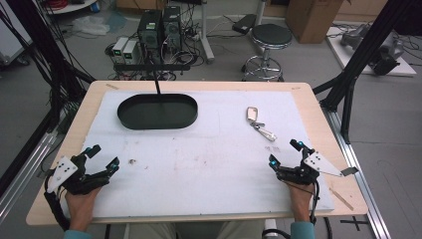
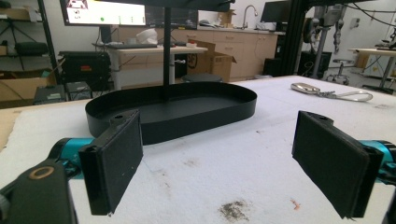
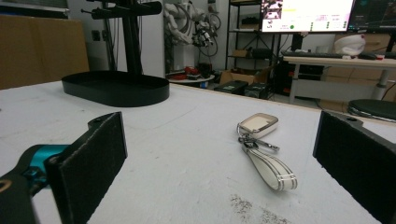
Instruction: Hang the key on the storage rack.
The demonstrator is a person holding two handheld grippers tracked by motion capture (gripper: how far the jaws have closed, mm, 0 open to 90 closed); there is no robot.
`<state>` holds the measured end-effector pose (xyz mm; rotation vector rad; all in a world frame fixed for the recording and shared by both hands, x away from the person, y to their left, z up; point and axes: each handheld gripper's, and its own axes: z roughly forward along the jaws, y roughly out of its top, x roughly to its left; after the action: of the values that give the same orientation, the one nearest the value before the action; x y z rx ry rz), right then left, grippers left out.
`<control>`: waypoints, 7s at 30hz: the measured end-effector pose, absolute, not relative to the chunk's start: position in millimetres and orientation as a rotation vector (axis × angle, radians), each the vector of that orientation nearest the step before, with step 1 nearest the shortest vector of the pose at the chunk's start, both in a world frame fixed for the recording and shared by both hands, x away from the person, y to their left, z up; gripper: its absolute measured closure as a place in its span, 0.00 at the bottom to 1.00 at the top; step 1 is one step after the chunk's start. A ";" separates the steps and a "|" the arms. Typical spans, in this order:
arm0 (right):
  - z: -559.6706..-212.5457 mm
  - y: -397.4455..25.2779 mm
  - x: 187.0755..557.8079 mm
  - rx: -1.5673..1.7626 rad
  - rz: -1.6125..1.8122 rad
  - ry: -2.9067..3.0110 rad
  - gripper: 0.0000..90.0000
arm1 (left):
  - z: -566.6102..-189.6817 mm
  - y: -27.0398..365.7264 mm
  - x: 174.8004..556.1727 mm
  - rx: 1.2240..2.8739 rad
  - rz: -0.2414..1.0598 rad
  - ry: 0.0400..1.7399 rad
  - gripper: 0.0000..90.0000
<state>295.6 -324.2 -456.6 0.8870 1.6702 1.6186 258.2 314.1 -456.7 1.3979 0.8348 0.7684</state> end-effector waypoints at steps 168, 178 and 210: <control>-399.4 -305.0 454.3 1.128 0.650 2.744 0.83 | -456.5 317.6 259.7 1.374 0.734 0.848 0.17; -387.0 -304.7 445.4 1.055 0.791 2.723 0.83 | -446.8 322.5 266.3 1.372 0.717 0.852 0.15; -342.0 -236.6 415.7 0.543 1.299 2.749 0.83 | -359.1 277.6 311.1 1.582 0.463 0.572 0.13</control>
<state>415.7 -236.6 -342.0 0.5427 2.7494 1.2988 311.1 277.6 -359.1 1.5820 0.5723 0.4633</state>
